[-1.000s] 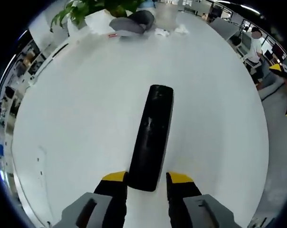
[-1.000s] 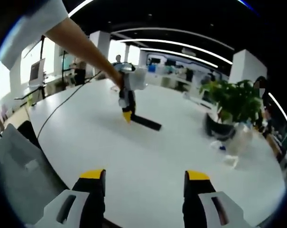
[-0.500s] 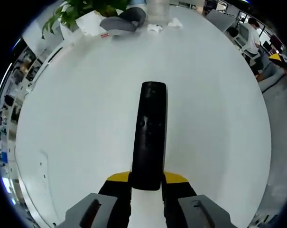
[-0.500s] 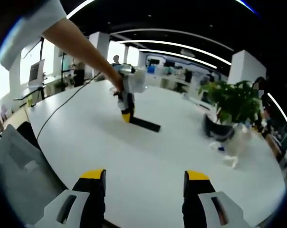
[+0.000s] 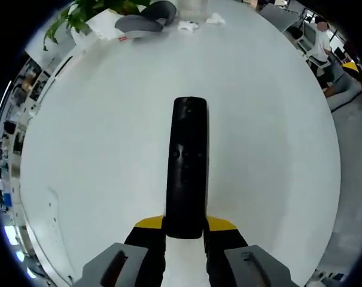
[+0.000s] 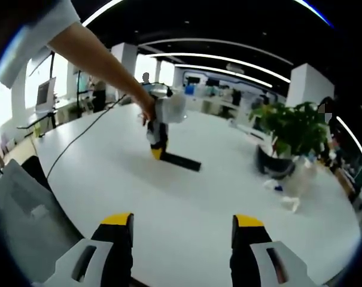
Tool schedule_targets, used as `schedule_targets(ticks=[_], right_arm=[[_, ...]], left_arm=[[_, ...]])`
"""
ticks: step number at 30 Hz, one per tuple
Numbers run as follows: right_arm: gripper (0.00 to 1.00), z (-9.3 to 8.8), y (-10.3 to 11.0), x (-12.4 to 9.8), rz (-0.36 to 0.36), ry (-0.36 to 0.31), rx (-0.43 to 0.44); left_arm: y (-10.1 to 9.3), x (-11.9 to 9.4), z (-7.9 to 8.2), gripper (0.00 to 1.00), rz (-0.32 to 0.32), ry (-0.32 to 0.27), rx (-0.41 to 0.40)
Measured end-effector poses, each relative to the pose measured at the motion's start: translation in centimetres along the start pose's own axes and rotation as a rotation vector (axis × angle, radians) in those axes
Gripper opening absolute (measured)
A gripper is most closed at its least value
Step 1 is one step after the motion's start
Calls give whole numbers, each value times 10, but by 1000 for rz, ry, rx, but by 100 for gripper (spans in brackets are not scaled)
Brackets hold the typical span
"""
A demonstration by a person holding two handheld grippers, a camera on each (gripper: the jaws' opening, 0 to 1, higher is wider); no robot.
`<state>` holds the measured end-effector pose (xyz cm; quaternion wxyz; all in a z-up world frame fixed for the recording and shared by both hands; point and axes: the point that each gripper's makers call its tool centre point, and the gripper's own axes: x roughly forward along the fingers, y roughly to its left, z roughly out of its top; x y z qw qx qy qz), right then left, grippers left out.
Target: Press the specified remote control buttons in sequence, fully releasing each button before pressing the next.
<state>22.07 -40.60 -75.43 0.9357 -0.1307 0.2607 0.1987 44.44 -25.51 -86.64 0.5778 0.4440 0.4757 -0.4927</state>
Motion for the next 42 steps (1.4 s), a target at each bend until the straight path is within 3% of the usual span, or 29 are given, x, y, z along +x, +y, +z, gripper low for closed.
schedule_targets(ticks=[26, 34, 42], right_arm=[[61, 3, 1, -3, 2, -12, -1], [59, 3, 2, -3, 4, -9, -7], [61, 5, -1, -4, -5, -23, 5]], left_arm=[[-36, -2, -4, 23, -2, 48, -14], [-46, -4, -5, 23, -6, 26, -42], [-56, -4, -6, 23, -12, 46, -30]])
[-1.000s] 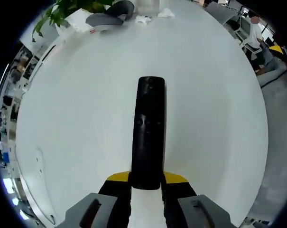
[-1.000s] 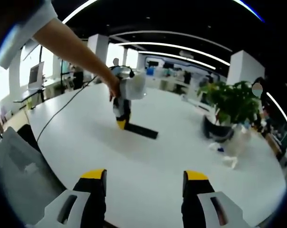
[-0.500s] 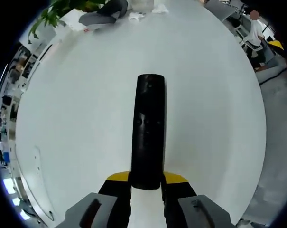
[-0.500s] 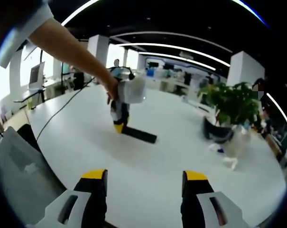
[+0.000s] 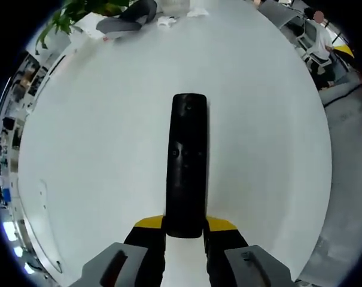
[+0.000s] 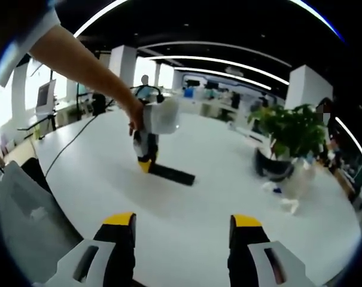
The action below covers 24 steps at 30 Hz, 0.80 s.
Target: Press the specified remote control buttons in sequence, fully releasing each button before pressing the next.
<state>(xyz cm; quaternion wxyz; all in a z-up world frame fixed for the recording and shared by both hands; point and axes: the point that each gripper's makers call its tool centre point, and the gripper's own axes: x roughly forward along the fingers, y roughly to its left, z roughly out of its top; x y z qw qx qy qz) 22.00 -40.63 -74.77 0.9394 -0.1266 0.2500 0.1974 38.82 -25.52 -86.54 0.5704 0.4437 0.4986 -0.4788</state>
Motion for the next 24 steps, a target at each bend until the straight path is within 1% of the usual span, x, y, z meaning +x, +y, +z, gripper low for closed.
schedule_targets(ticks=[6, 14, 17, 20, 24], right_arm=[[61, 0, 0, 0, 1, -2, -6], [60, 0, 0, 0, 3, -1, -6], [60, 0, 1, 0, 6, -1, -10], [59, 0, 1, 1, 7, 2, -9], [59, -1, 1, 1, 8, 5, -18]], left_arm=[[-10, -1, -1, 23, -4, 7, -13], [-18, -2, -3, 23, -12, -10, 5], [-21, -1, -3, 23, -5, -14, 12], [-24, -1, -3, 23, -5, -23, 3], [-29, -1, -4, 23, -5, -21, 14]])
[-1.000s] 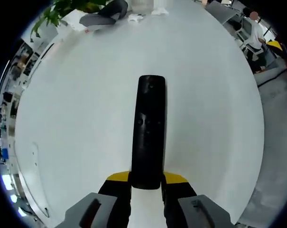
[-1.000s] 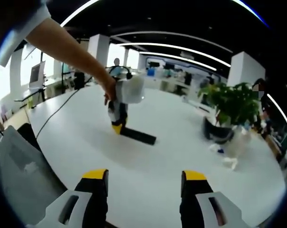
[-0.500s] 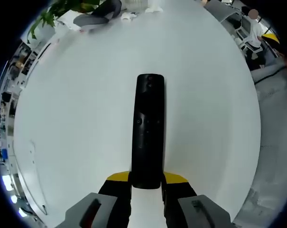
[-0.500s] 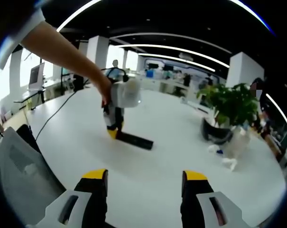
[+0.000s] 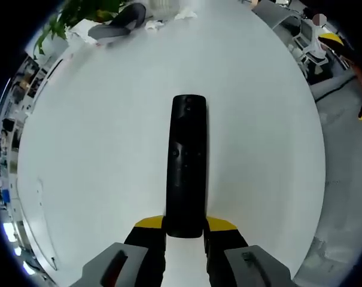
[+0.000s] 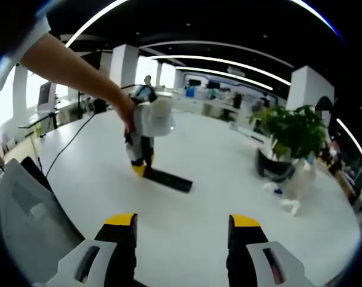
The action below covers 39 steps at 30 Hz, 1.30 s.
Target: Press the specified remote control buttons in sequence, fully releasing each button before pressing the next.
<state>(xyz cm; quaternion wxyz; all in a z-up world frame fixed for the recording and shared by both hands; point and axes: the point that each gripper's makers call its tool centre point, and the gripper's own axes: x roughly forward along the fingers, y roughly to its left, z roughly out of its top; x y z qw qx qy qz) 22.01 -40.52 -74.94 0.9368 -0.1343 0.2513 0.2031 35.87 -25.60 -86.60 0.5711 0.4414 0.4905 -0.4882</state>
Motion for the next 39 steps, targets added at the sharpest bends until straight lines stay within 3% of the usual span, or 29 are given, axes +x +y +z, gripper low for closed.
schedule_targets(ticks=[29, 39], right_arm=[[55, 2, 1, 1, 4, -11, -5], [51, 2, 3, 0, 15, -11, -10]], left_arm=[[-33, 0, -4, 23, 3, 25, 34], [-44, 0, -5, 23, 7, 15, 11]])
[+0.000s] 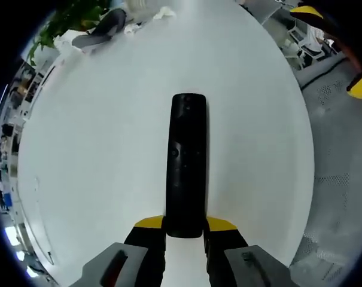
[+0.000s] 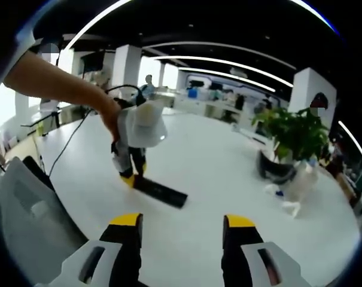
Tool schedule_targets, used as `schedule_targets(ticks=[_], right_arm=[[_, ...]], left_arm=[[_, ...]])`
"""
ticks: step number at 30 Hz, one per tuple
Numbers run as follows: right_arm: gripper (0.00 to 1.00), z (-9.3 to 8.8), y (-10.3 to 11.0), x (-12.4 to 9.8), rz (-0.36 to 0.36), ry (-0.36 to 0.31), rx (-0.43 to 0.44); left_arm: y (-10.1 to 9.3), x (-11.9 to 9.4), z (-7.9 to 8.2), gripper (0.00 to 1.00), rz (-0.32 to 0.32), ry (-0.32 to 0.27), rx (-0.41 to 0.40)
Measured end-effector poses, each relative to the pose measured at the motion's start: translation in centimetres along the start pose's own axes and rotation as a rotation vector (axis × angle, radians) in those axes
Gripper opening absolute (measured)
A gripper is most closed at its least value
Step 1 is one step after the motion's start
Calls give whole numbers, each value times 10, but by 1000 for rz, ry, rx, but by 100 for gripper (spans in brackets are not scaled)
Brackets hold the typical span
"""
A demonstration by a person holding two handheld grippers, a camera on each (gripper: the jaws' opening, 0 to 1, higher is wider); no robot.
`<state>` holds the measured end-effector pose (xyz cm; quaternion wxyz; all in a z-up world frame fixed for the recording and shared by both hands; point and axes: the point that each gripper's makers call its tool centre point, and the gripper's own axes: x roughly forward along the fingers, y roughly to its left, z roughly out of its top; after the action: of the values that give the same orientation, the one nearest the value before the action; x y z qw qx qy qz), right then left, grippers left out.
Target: Press the specified remote control buttons in sequence, fully releasing each button before pressing the next.
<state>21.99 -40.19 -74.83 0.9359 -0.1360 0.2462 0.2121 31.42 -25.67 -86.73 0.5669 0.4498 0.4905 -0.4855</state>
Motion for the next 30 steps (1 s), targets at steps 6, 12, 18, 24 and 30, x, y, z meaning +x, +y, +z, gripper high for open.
schedule_targets(ticks=[6, 12, 18, 24, 30], right_arm=[[48, 0, 1, 0, 7, 1, 5], [43, -1, 5, -1, 19, 8, -11], [42, -1, 4, -2, 13, 8, -20], [38, -2, 4, -2, 17, 13, -14], [34, -1, 3, -3, 11, 5, -18]], left_arm=[[-12, -1, -1, 23, 0, 8, 12], [-22, -2, -3, 23, -2, 7, 24], [-32, -2, -4, 23, -2, 9, 36], [-39, -3, -5, 23, -3, 8, 38], [-50, -3, -6, 23, -2, 0, 36]])
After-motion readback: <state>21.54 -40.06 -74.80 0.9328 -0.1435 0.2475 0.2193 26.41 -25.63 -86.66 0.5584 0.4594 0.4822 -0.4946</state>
